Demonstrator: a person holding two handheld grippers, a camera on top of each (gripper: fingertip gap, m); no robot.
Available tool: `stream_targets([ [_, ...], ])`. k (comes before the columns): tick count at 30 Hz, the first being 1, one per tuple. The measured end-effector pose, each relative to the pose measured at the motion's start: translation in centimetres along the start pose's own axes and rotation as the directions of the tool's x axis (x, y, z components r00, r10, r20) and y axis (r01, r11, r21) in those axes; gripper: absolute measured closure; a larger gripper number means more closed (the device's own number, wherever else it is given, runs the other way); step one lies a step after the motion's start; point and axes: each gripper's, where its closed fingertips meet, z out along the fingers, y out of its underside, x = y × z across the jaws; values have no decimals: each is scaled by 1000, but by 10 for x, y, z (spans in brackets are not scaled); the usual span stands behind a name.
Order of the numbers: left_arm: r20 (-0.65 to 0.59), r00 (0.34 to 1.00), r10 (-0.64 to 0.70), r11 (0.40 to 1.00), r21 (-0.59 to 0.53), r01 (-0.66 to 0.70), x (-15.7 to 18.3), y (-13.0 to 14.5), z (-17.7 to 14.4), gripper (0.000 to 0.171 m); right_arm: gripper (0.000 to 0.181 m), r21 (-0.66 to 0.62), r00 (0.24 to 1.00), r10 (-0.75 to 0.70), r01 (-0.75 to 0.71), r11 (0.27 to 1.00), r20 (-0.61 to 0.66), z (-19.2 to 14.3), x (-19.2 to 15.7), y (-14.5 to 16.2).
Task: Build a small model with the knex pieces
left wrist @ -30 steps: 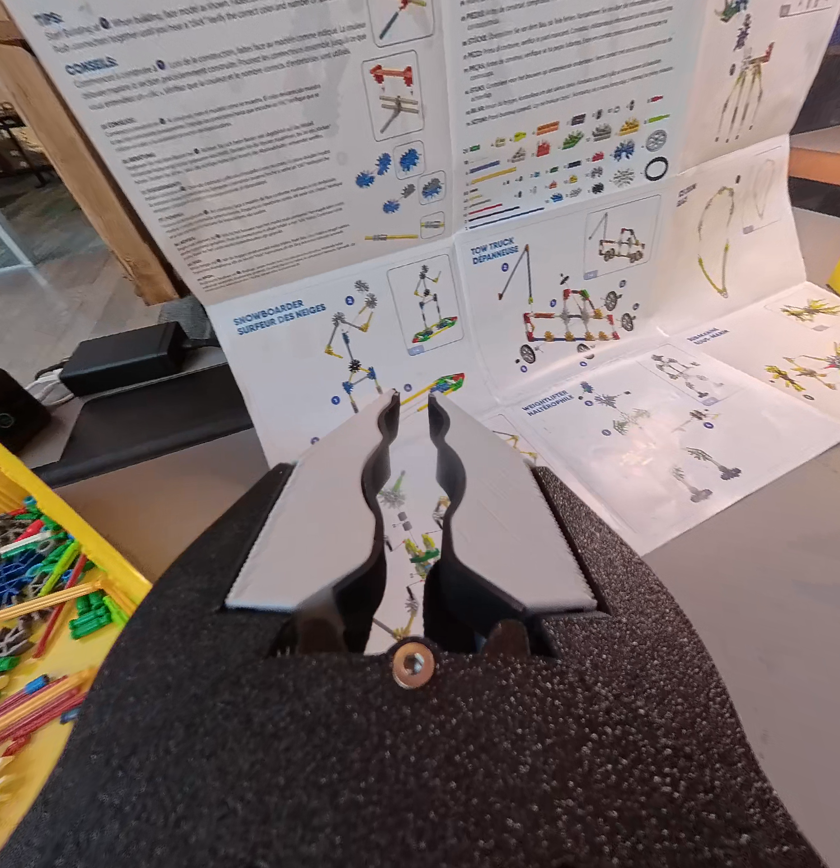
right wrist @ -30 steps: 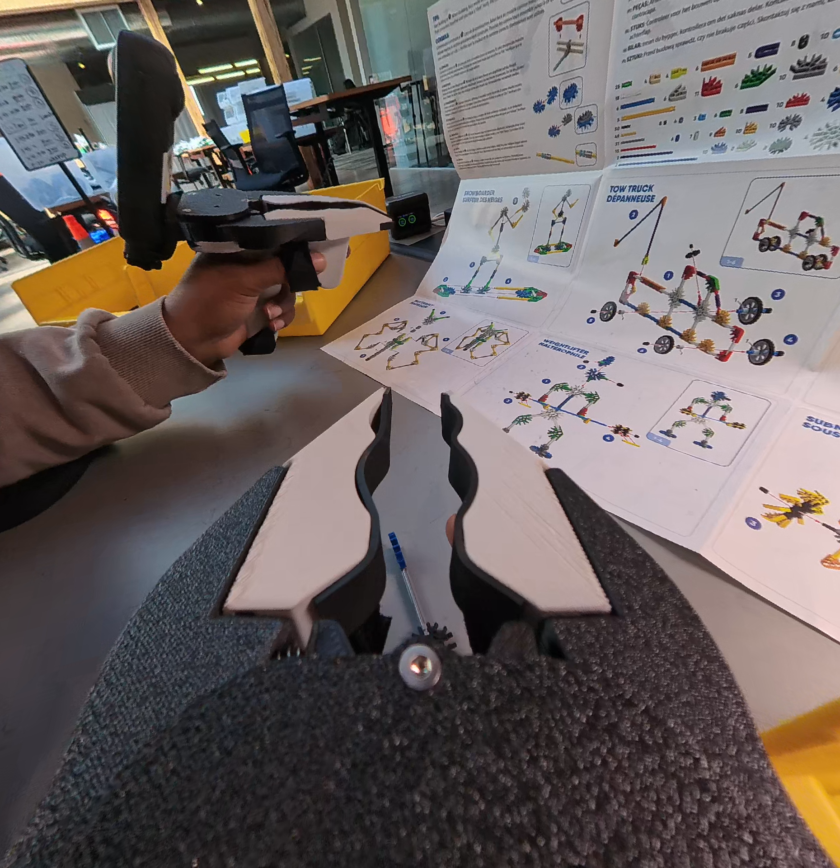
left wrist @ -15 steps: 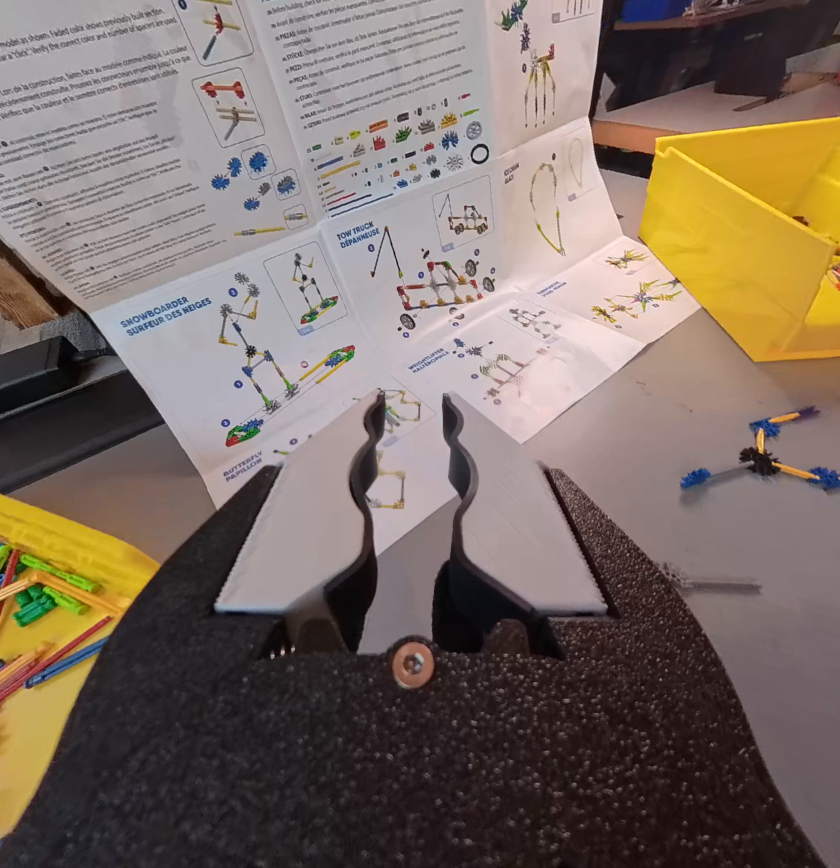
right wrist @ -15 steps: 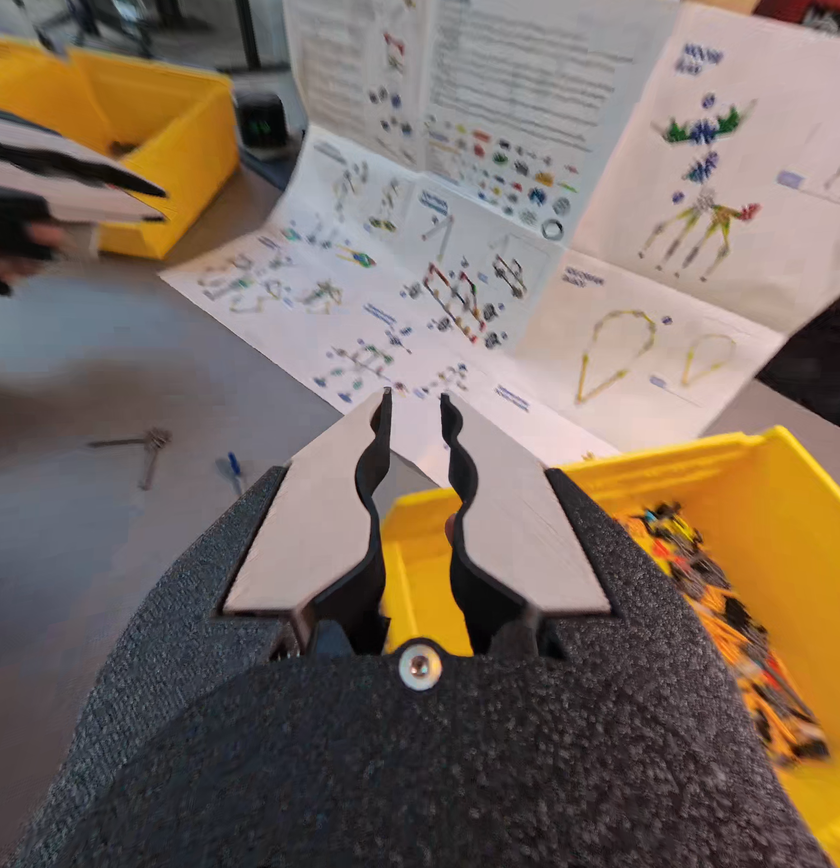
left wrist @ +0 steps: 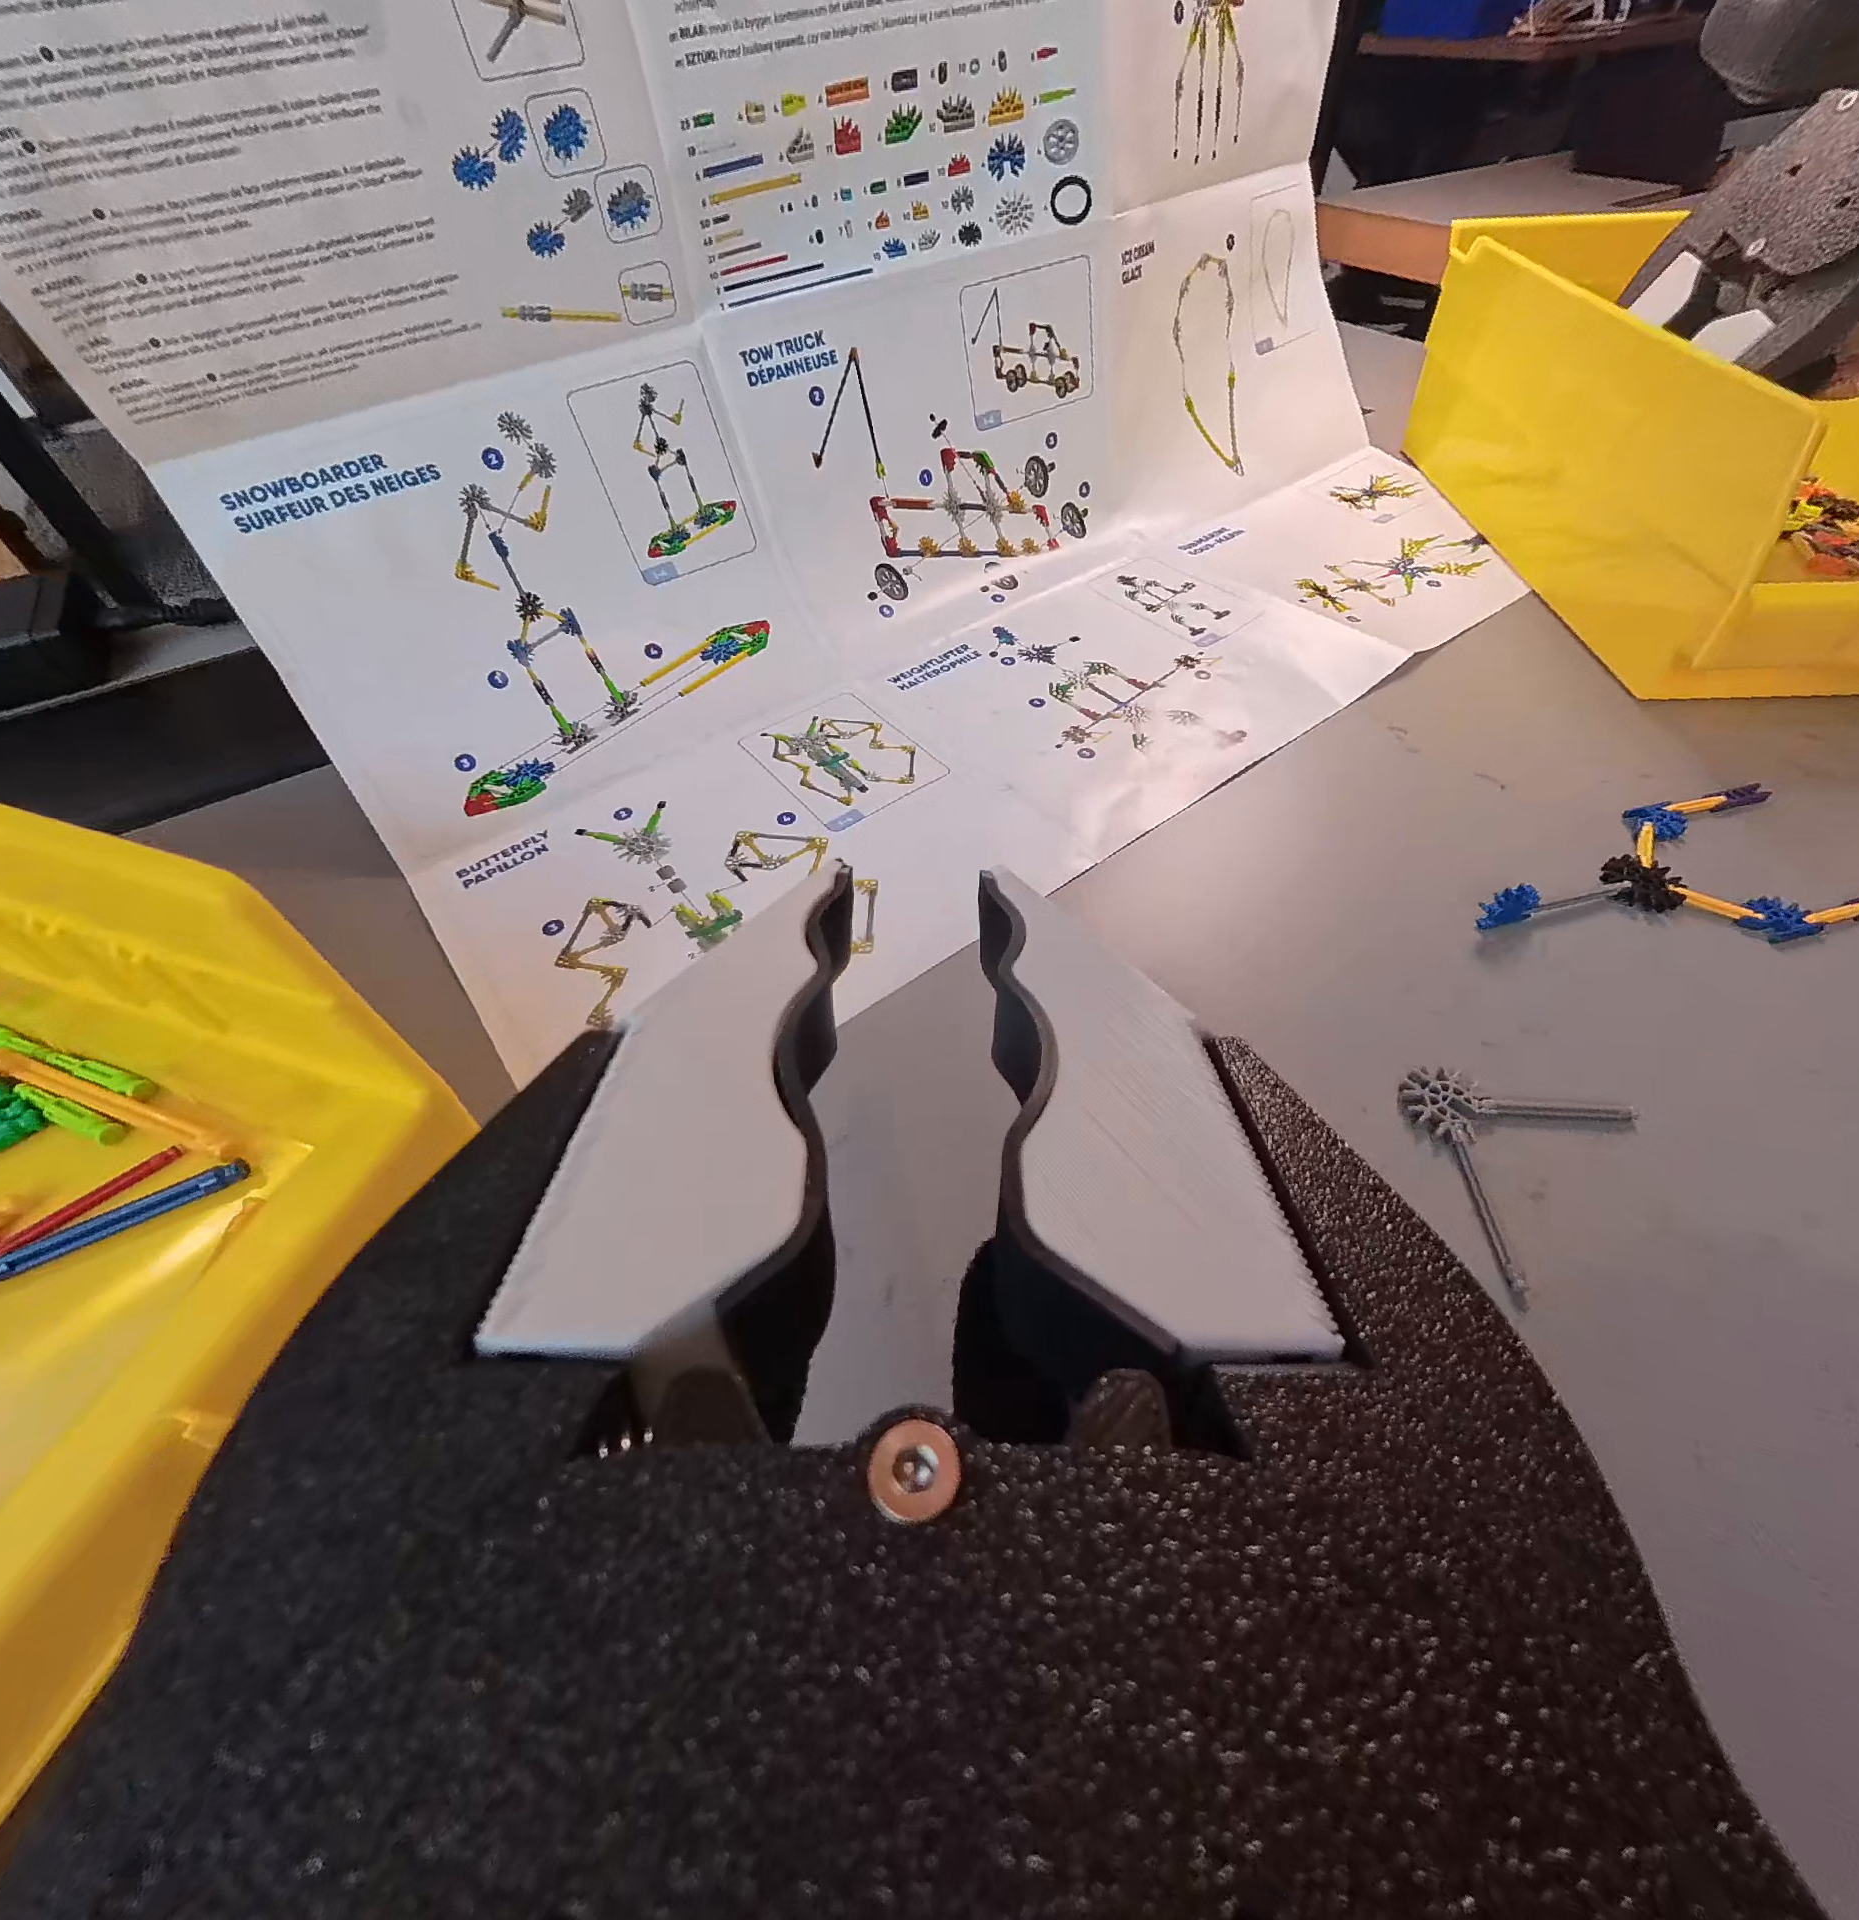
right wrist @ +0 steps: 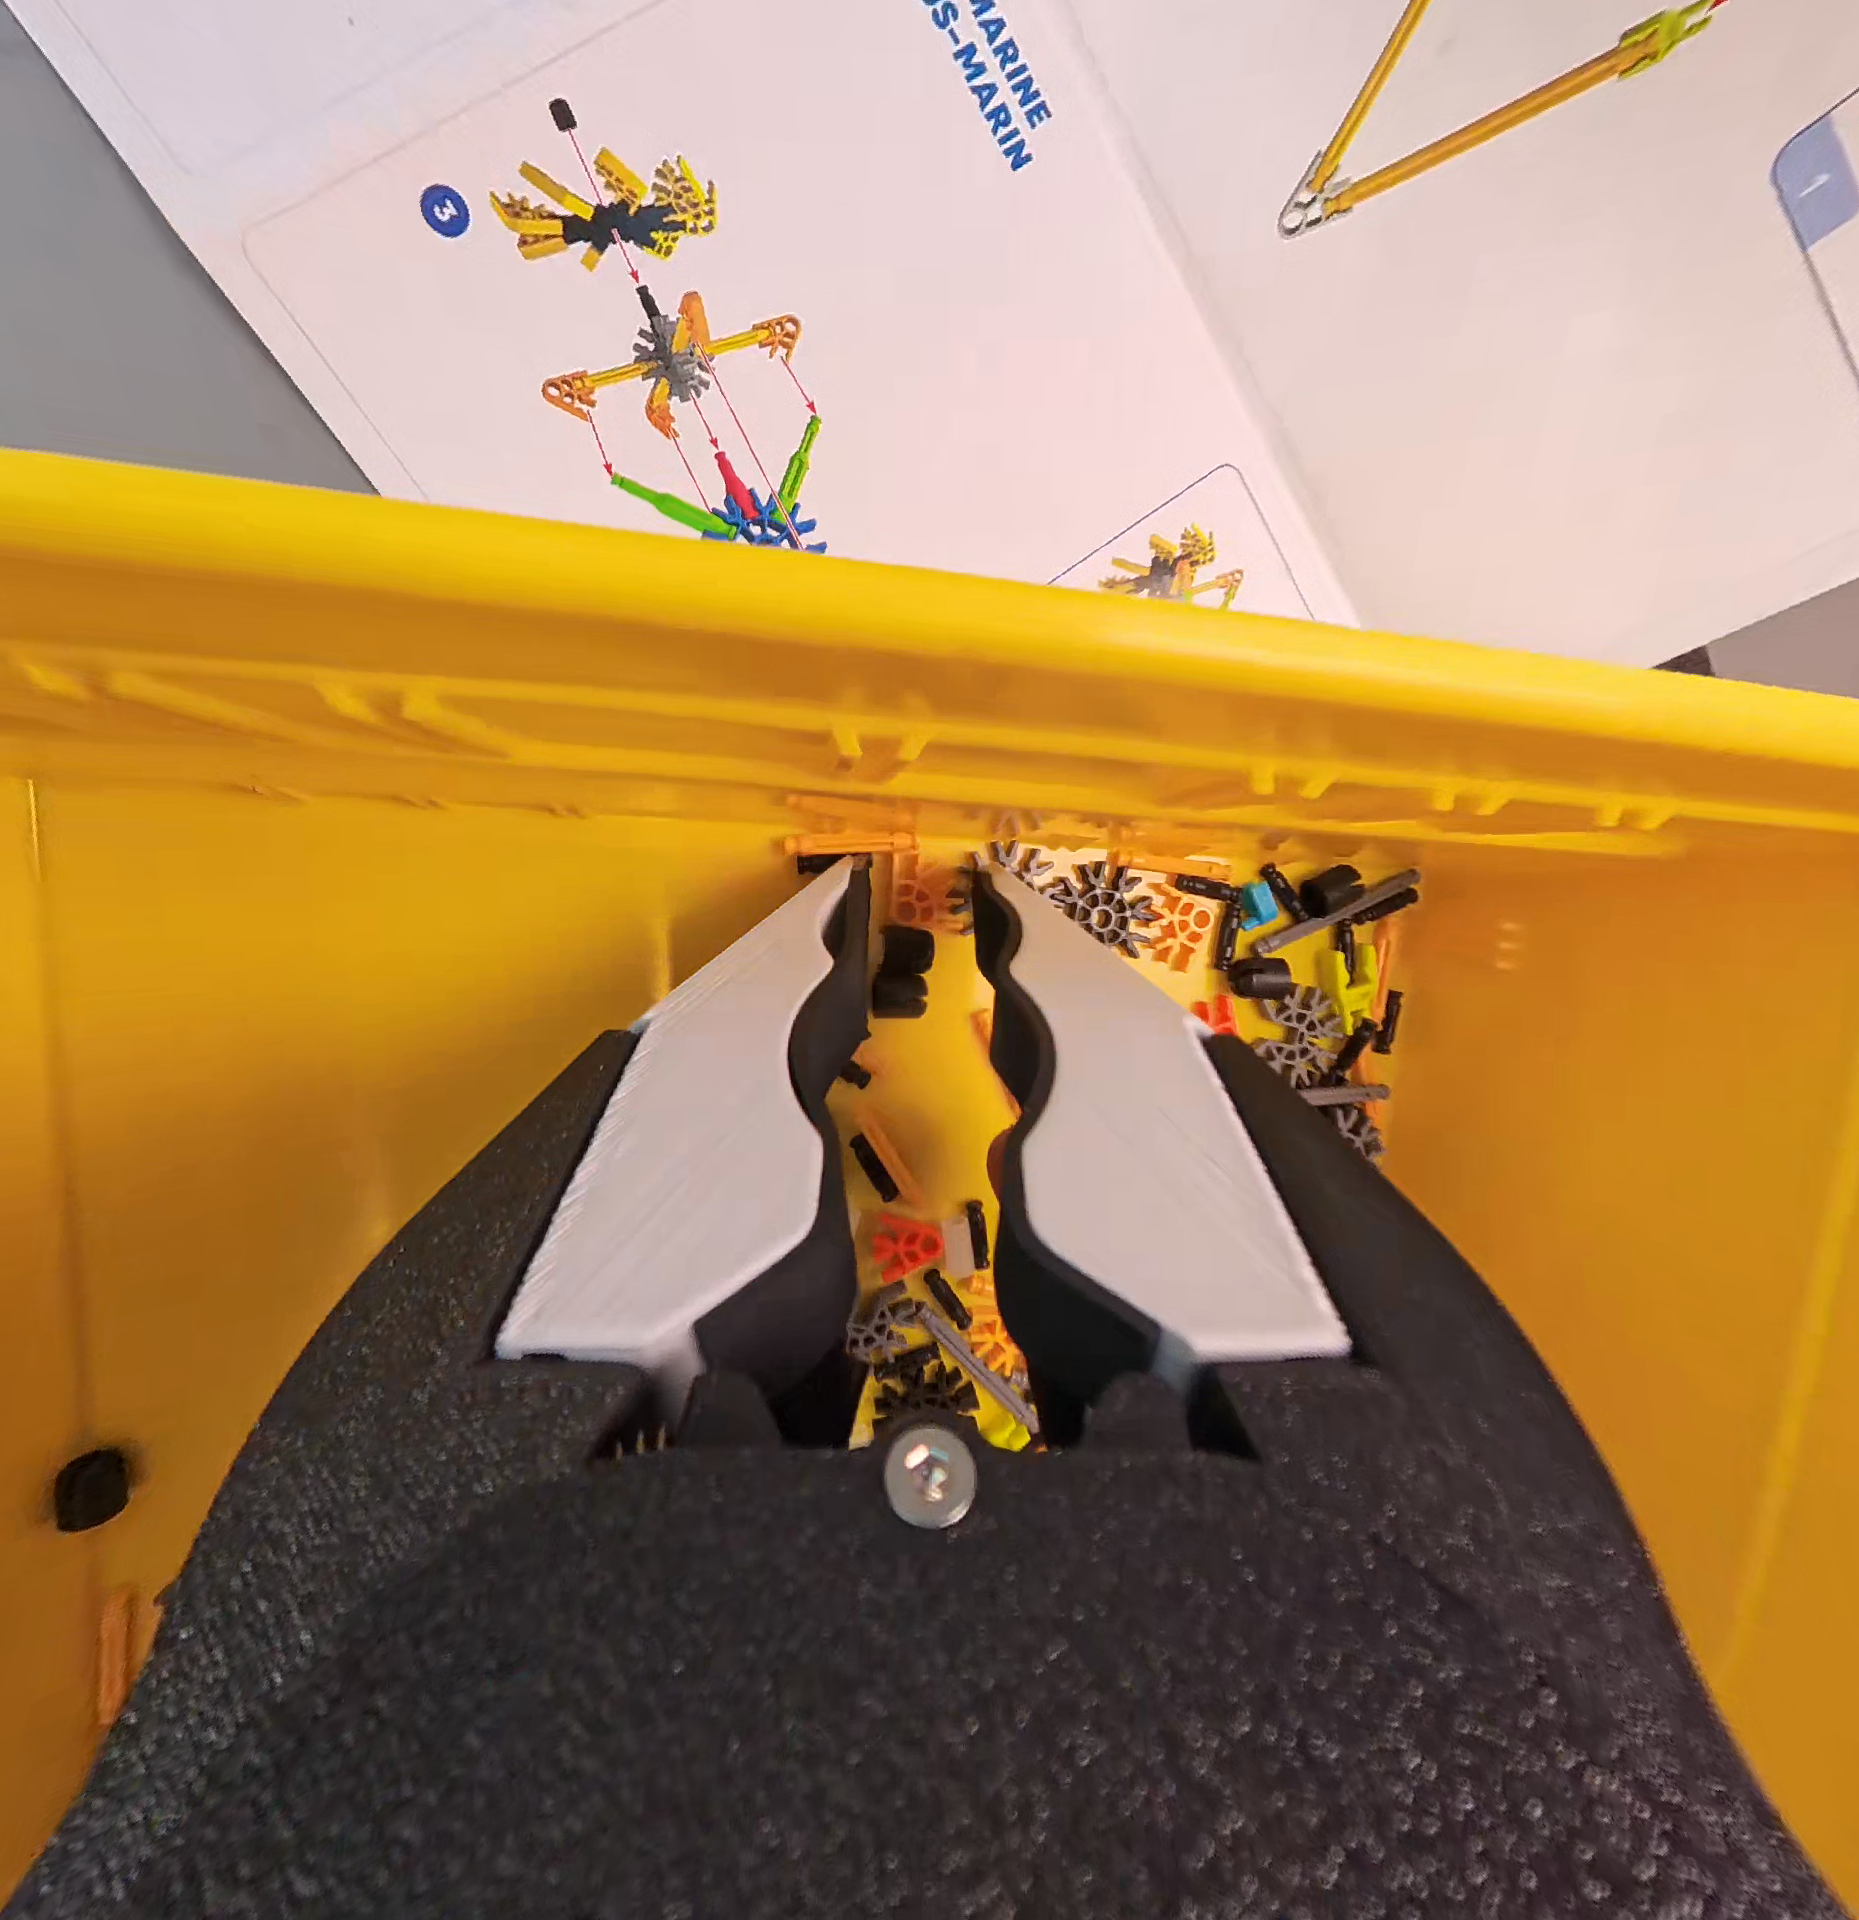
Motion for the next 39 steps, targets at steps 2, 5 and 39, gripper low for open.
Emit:
stream_targets([
  [2,-2,1000,-14,1000,-12,14,-3,6,1,147,170,-9,1000,1,-1,1000,6,2,1,2],
  [5,-16,999,-46,999,-26,46,-4,12,5,147,171,-32,1000,-7,7,999,19,-1,-3,6],
  [39,-149,979,142,984,-87,-156,35,32,7,144,179,233,770,-127,-29,972,625,-2,-317,-200],
])
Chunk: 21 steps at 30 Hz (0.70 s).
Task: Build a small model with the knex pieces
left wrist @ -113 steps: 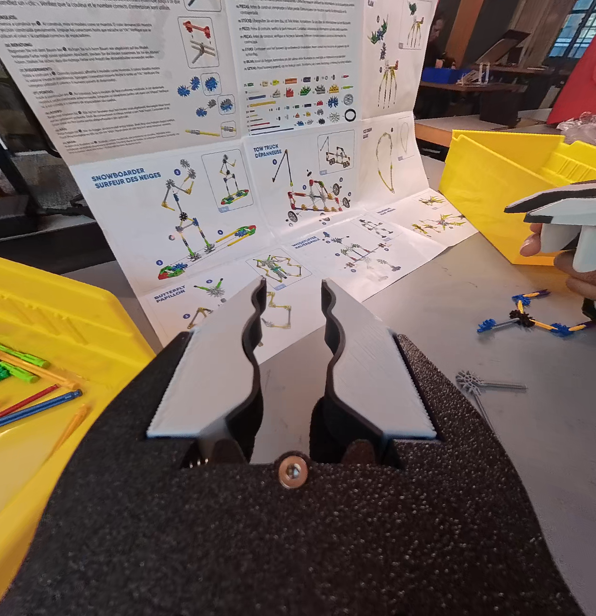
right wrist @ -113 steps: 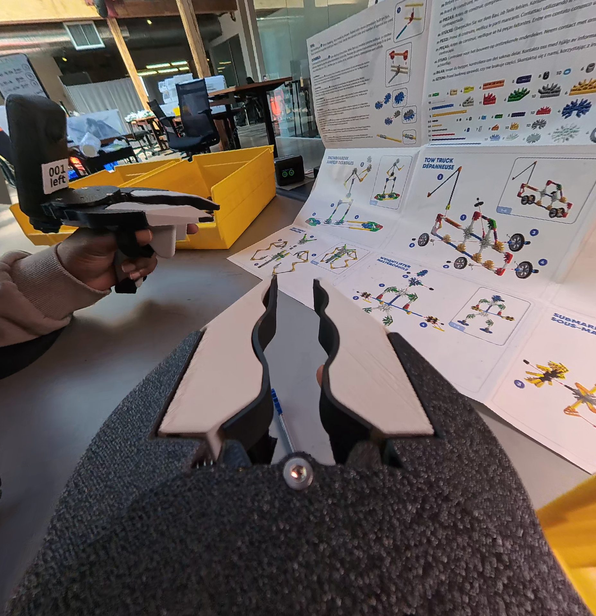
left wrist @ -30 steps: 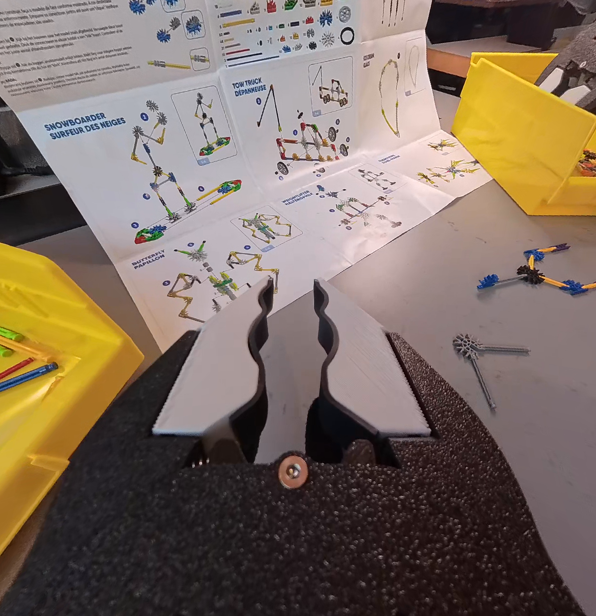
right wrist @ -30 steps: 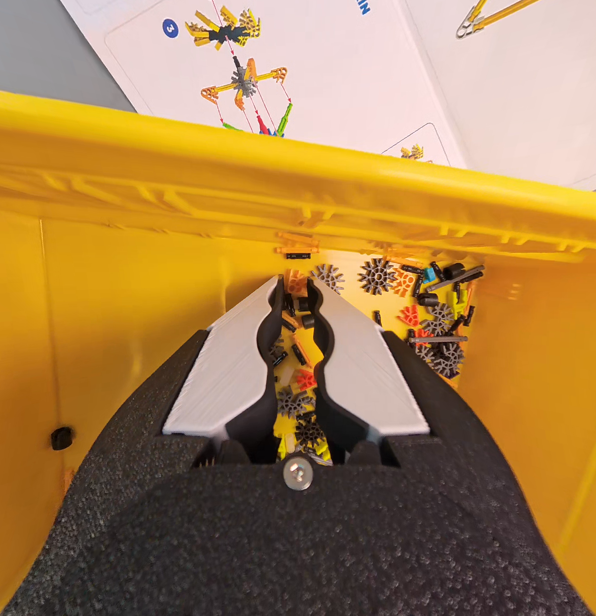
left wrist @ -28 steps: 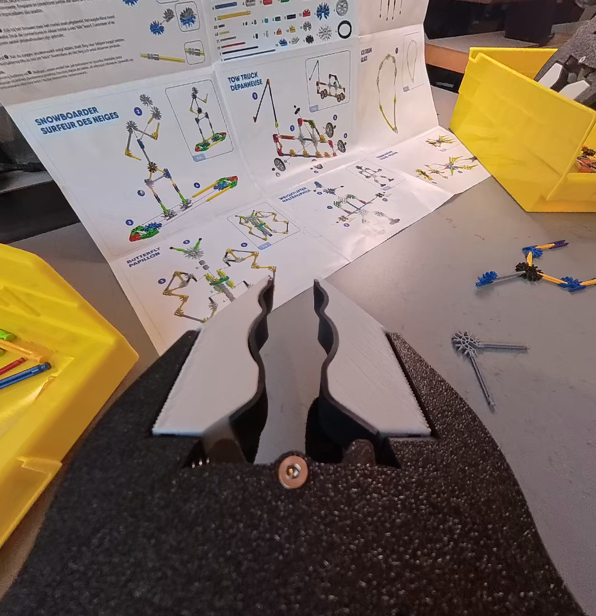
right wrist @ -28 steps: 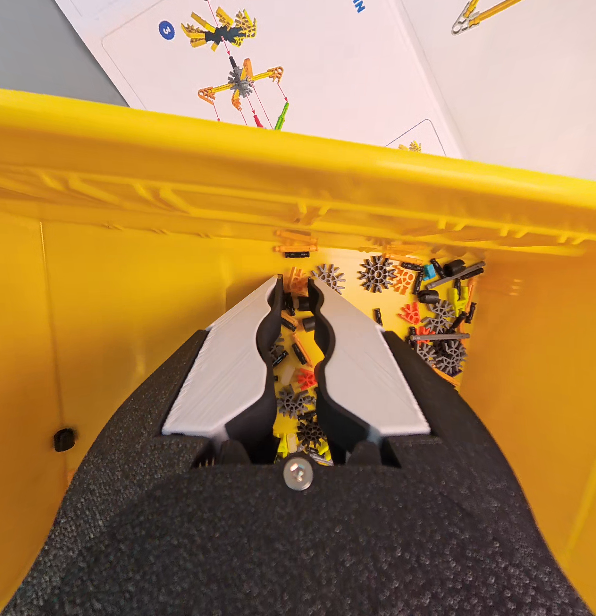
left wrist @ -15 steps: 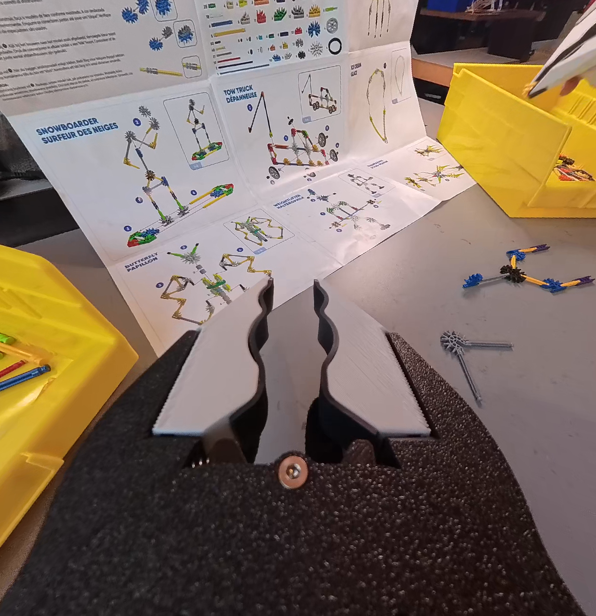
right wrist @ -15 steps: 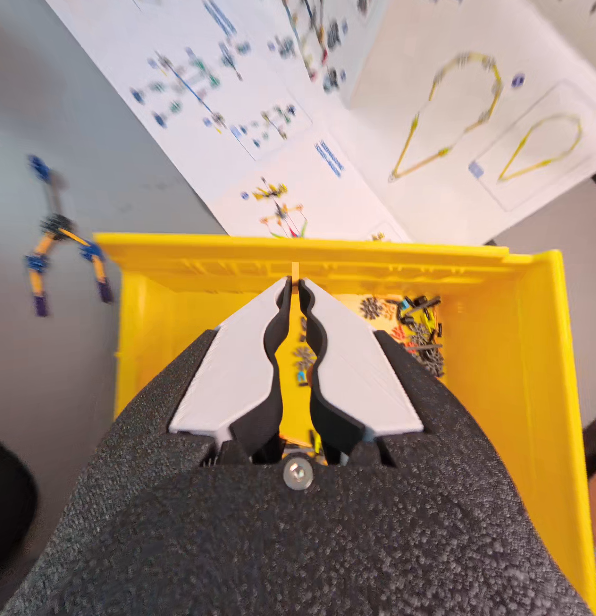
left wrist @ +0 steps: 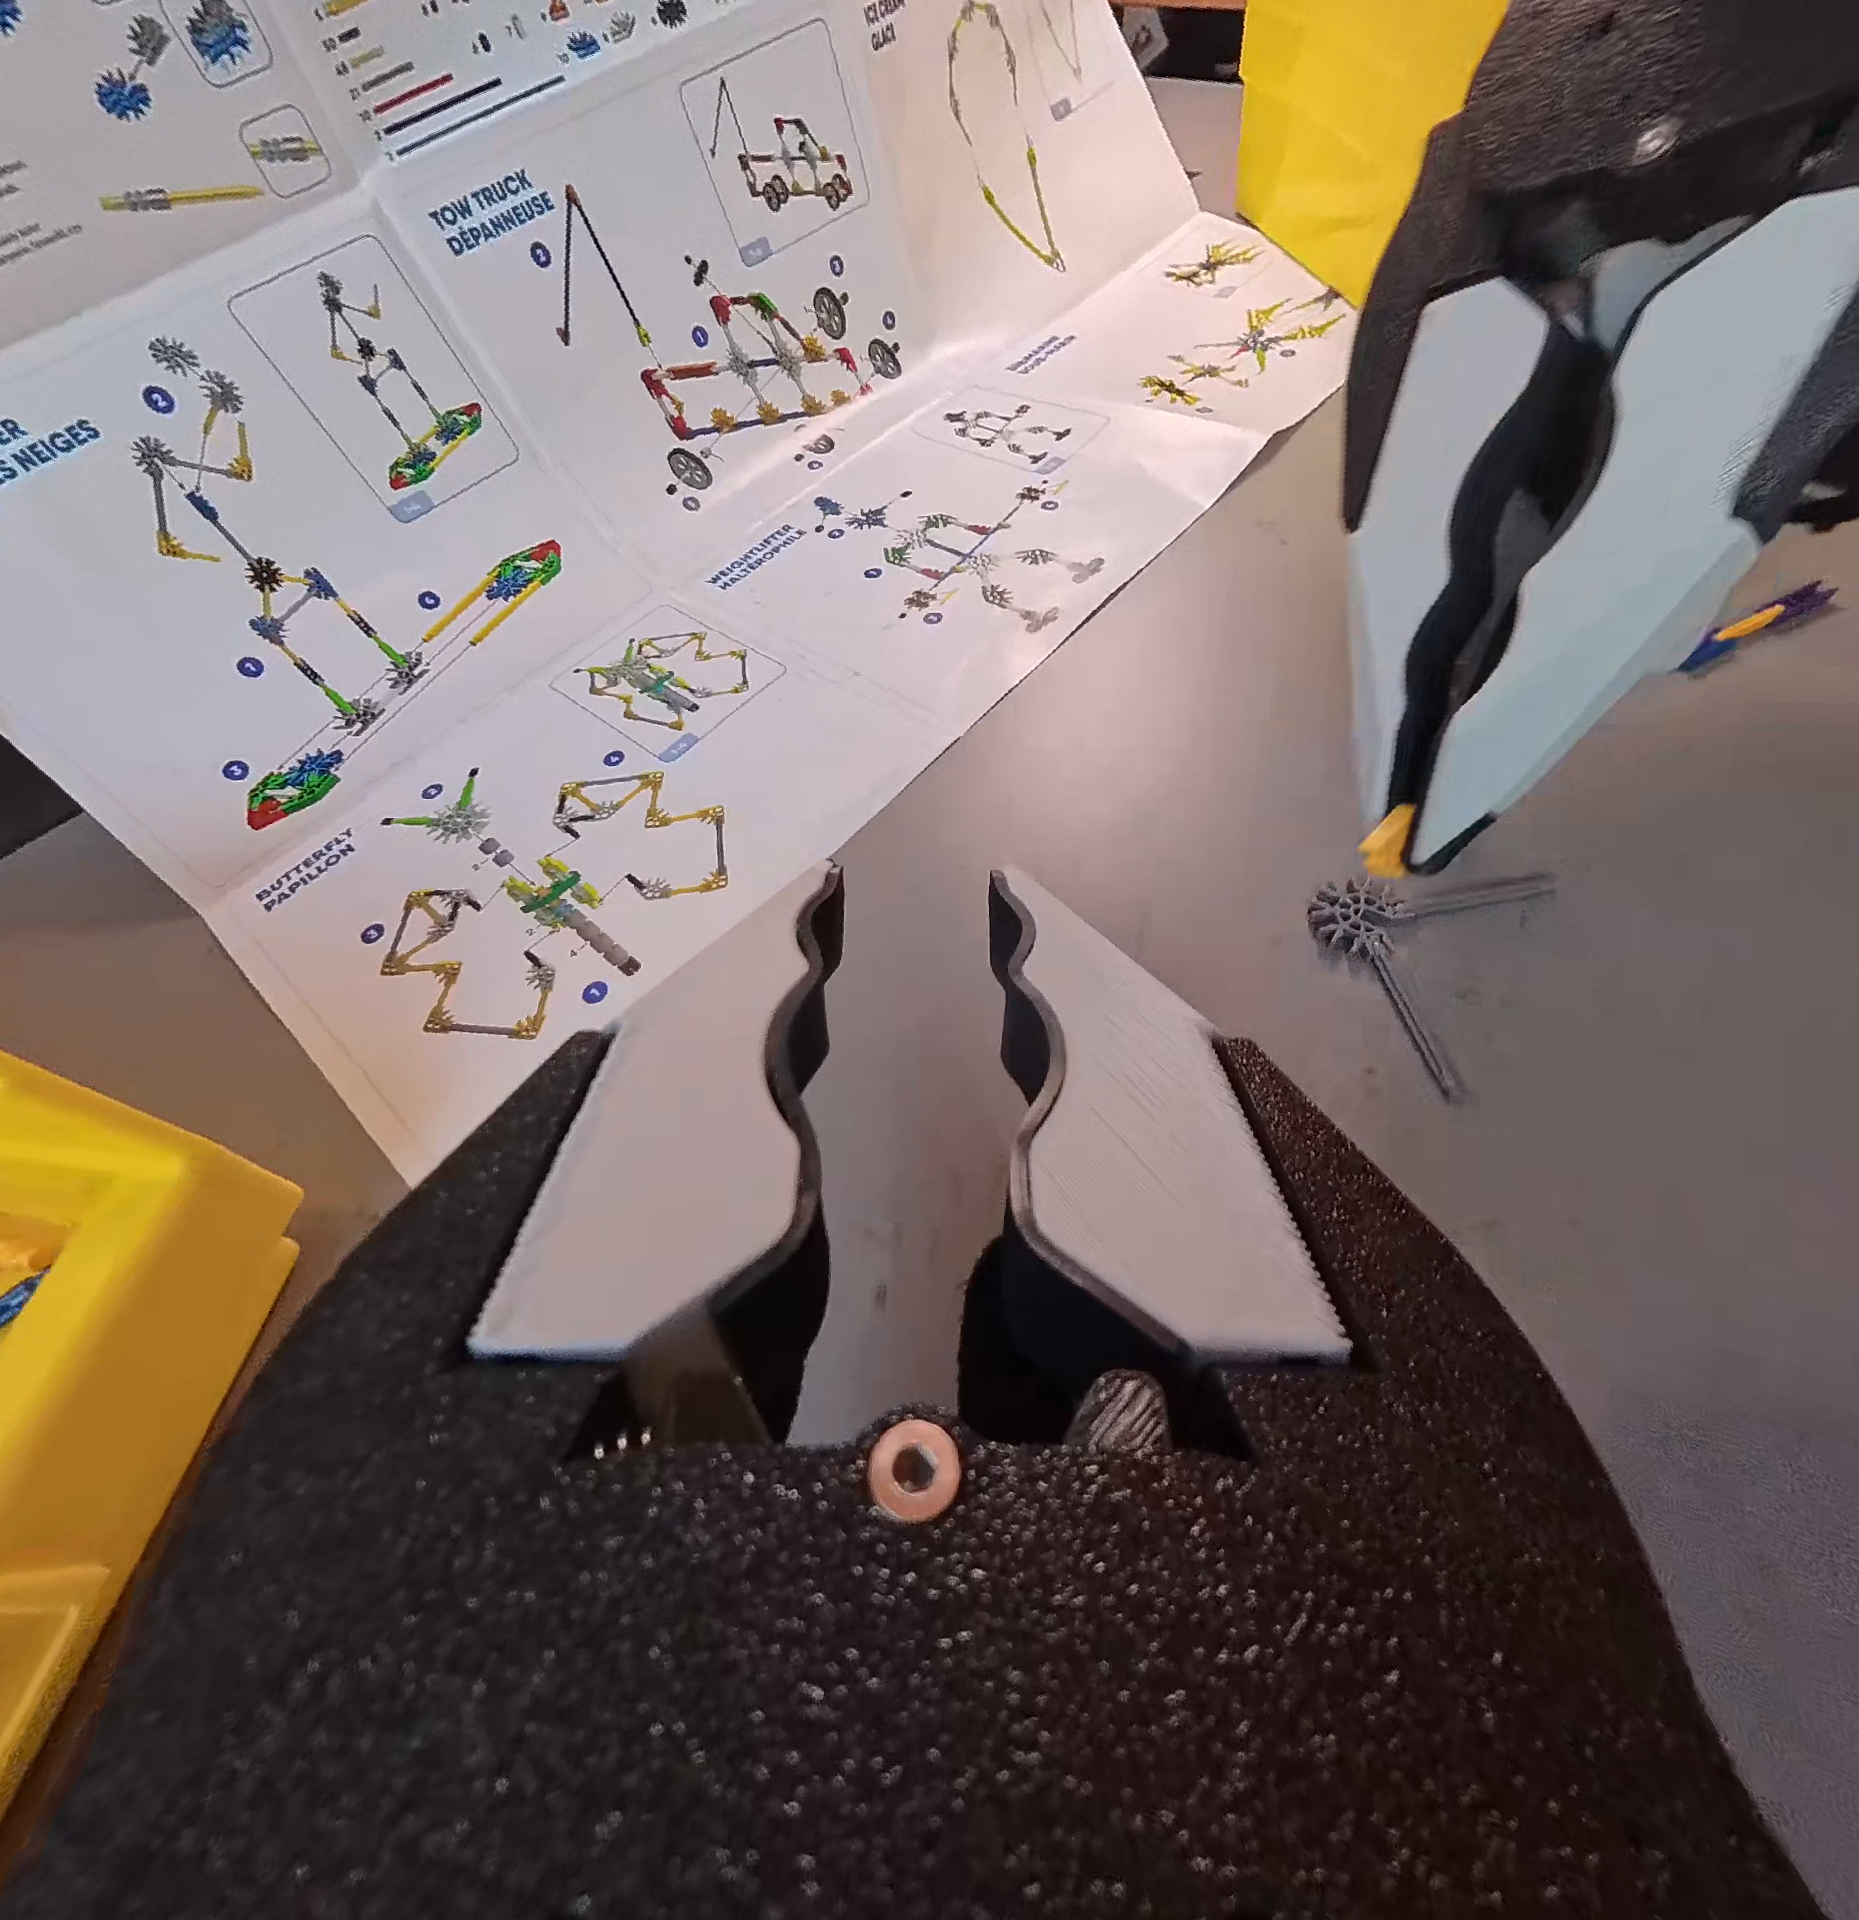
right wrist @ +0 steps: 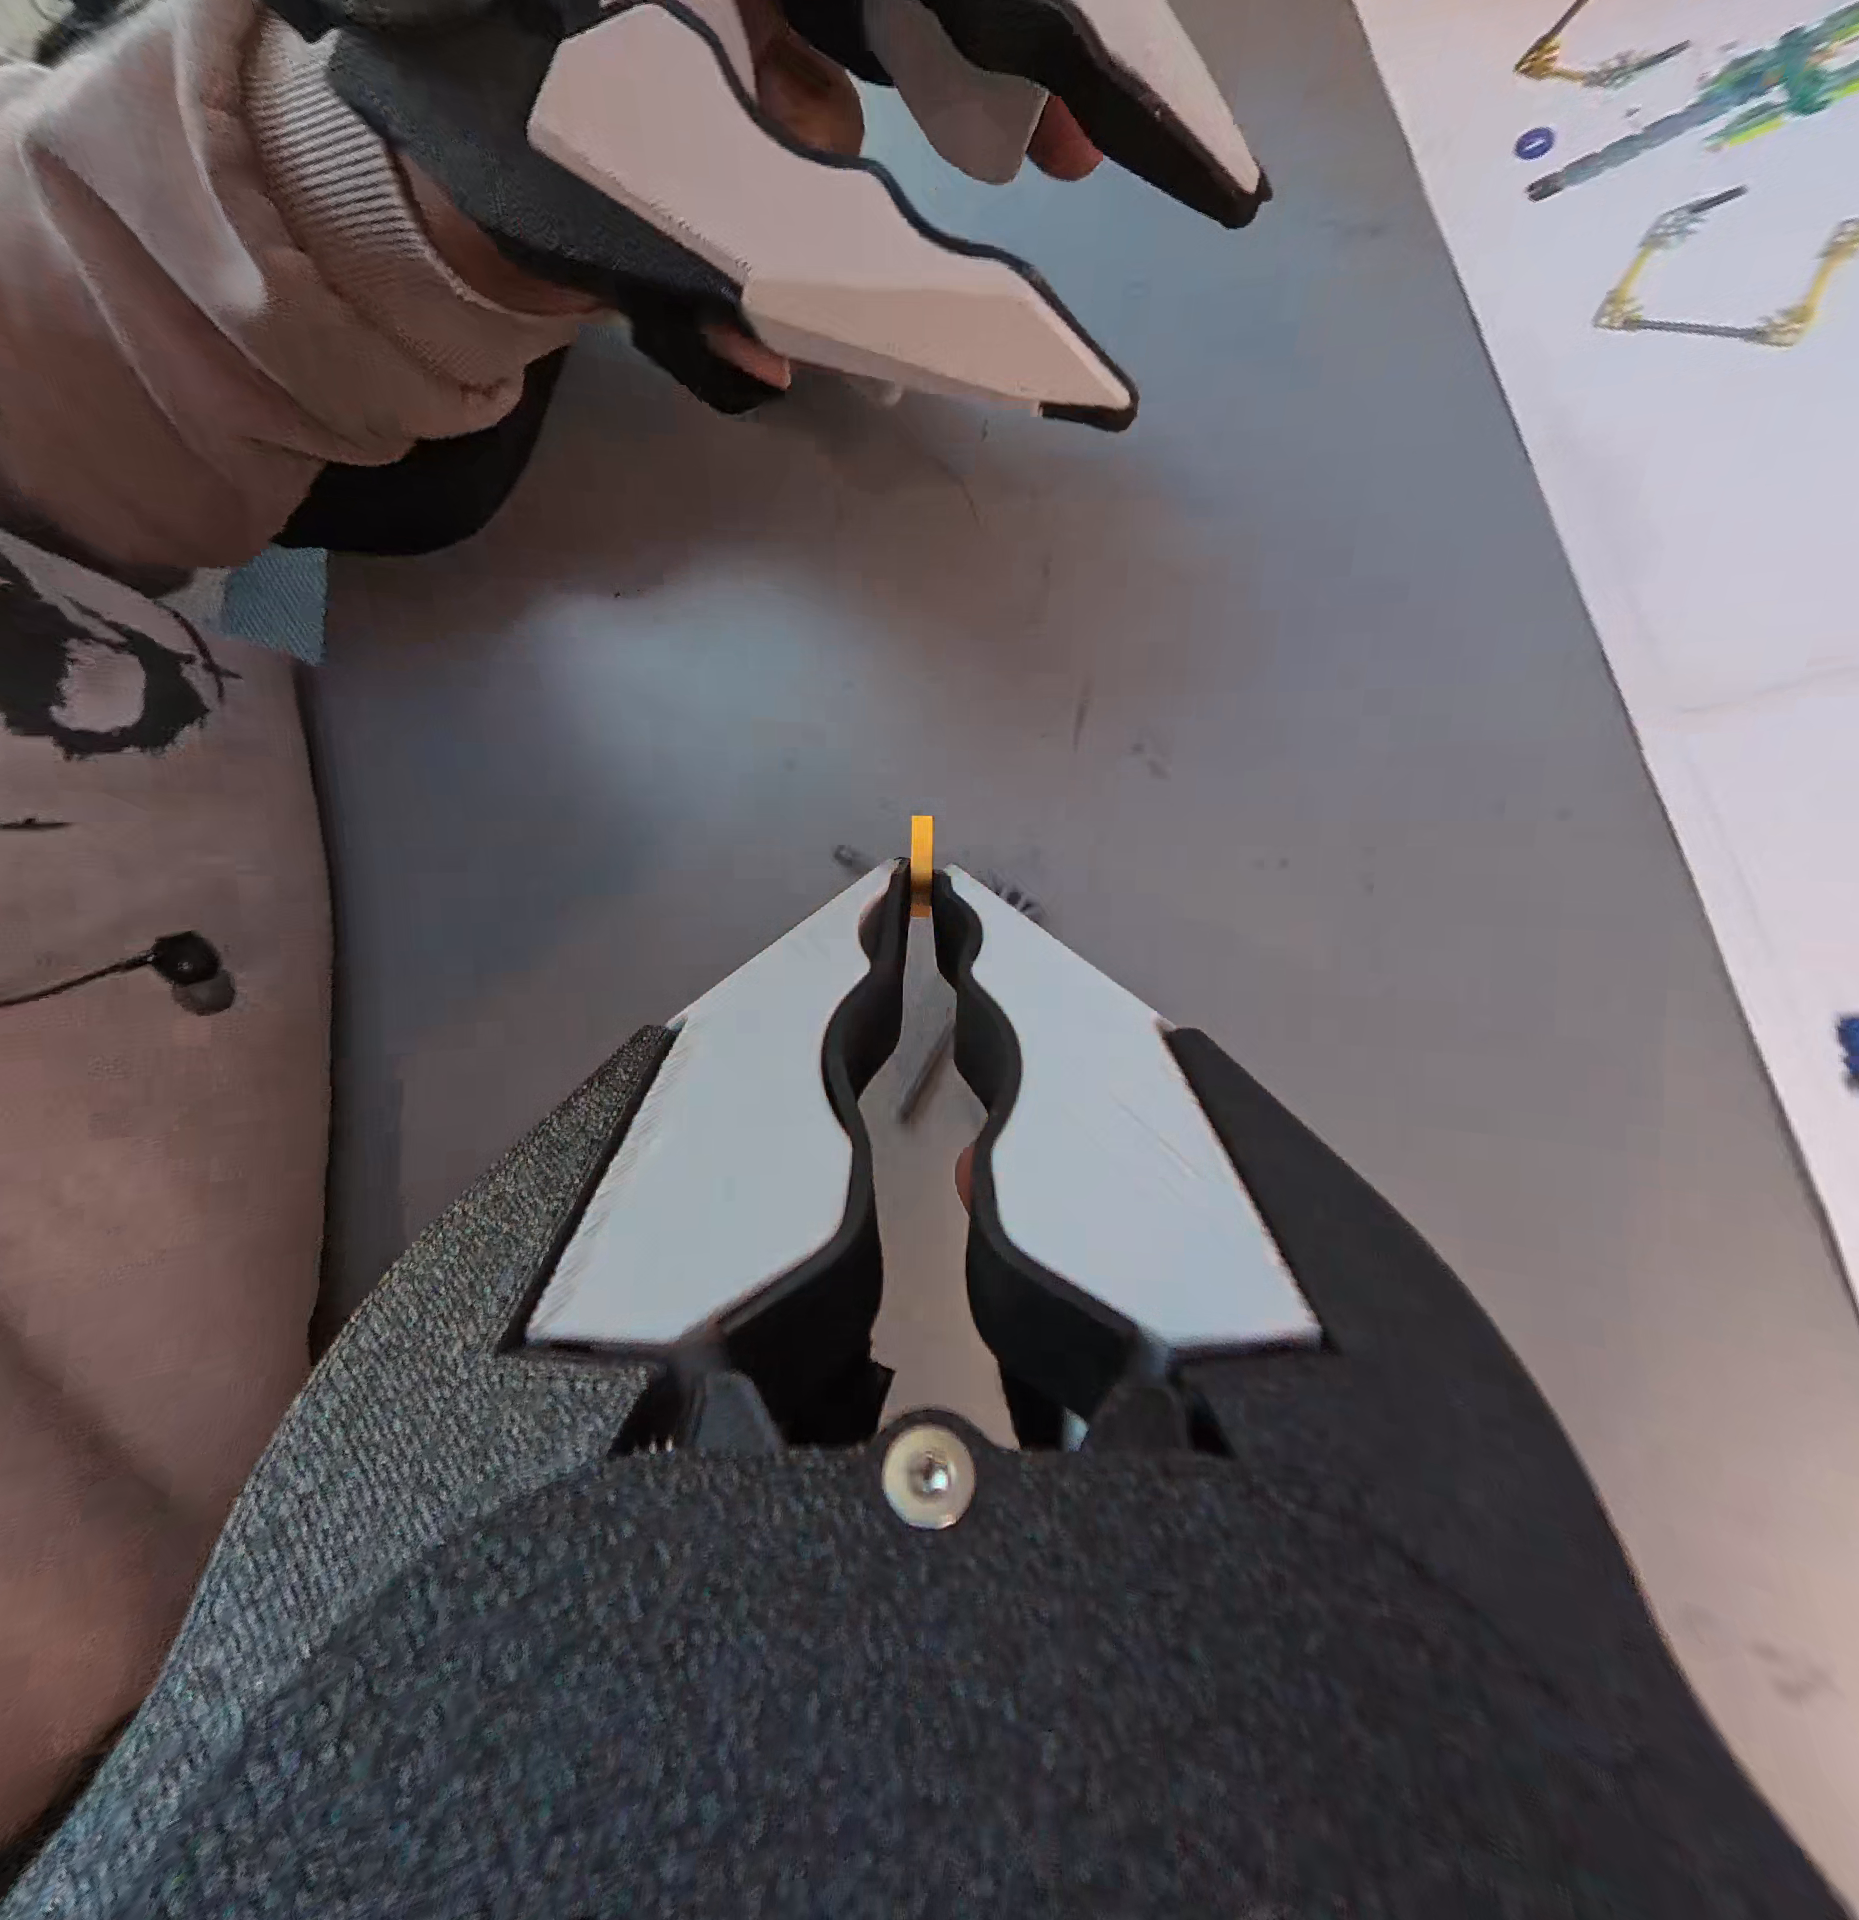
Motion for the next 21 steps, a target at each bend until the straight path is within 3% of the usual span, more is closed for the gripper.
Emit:
stream_targets([
  [5,-28,998,52,995,-78,-54,7,14,5,144,179,-85,1000,-10,9,996,-12,35,13,-10],
  [8,-46,996,77,993,-91,-81,13,16,6,144,171,-86,999,-23,20,996,-34,35,15,-12],
  [11,-65,994,88,992,-86,-93,19,15,7,144,159,13,999,-19,19,1000,-50,17,12,-24],
  [14,-72,993,94,991,-84,-100,22,14,7,144,157,198,988,-38,68,978,-151,-35,13,-48],
  [17,-68,993,94,992,-79,-99,22,13,7,144,158,362,925,-16,165,917,-380,-127,31,-65],
  [19,-61,995,84,994,-67,-88,20,11,6,144,159,404,839,72,182,897,-539,-198,54,-57],
  [21,-53,997,61,997,-38,-63,18,5,3,144,161,381,700,163,166,910,-696,-266,89,-29],
])
